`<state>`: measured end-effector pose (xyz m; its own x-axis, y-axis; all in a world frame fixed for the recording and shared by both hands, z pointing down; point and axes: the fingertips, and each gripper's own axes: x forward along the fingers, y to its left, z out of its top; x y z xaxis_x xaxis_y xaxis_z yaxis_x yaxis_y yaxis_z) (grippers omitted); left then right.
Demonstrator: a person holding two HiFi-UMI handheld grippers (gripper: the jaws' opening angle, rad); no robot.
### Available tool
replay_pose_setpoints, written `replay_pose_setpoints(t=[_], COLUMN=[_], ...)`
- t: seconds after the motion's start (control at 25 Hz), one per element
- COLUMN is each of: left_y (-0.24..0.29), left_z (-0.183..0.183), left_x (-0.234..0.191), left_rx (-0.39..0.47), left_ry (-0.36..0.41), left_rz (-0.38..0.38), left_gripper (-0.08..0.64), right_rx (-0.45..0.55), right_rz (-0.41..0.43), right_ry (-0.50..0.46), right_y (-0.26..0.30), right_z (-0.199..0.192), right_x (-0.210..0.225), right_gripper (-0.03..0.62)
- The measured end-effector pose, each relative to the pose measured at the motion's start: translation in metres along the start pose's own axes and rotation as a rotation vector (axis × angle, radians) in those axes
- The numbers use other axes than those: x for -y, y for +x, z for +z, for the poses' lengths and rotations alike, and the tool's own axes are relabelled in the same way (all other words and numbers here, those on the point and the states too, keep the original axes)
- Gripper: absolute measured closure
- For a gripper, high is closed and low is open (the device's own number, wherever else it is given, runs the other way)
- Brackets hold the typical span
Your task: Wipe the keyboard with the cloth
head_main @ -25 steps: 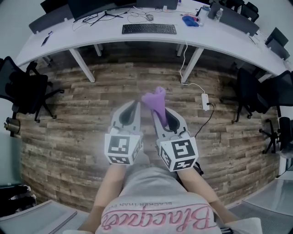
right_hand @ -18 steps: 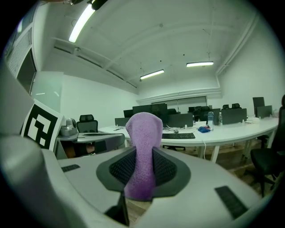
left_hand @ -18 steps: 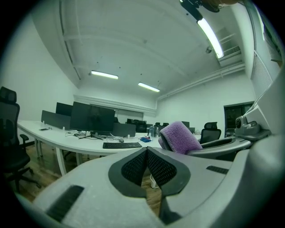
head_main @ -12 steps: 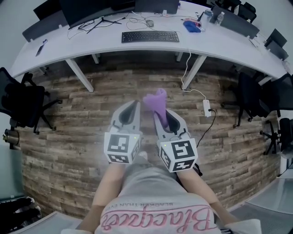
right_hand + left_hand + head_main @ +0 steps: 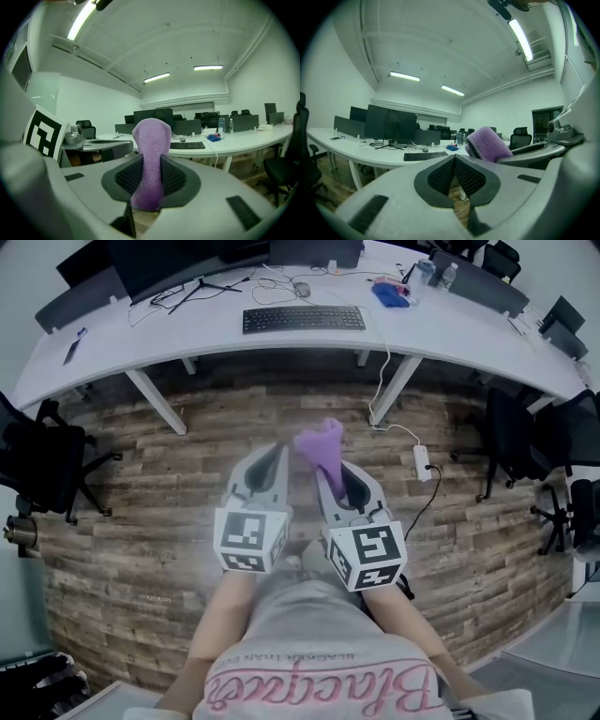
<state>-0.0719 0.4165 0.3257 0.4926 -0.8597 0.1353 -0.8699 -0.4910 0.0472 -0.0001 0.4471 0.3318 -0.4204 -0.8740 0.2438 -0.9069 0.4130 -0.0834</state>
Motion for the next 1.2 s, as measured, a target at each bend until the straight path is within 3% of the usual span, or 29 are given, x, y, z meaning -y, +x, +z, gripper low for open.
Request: replay_pose_setpoints(t=[0.44,0.8,1.2], left_y=[0.041,0.111,0.192], left_z=[0.003,-0.002,0.011], left_x=[-0.027,-0.042,-0.078], left_rx=[0.005,-0.028,-0.047], left_ry=[-0.011,0.009,-0.012], left_rz=[0.035,0.023,0.060], left_gripper=[0.554,0.554,0.554], right_rx=[0.000,0.004,-0.010], right_rz=[0.020,0.041,0.085], right_ry=[0.013,0.047,0.049], right_y=[0.044,0.101,0.180], right_z=[0.009,0.021,0.047], right_x=[0.023,0.067,0.113], right_gripper=[0.505,0.505,0.505])
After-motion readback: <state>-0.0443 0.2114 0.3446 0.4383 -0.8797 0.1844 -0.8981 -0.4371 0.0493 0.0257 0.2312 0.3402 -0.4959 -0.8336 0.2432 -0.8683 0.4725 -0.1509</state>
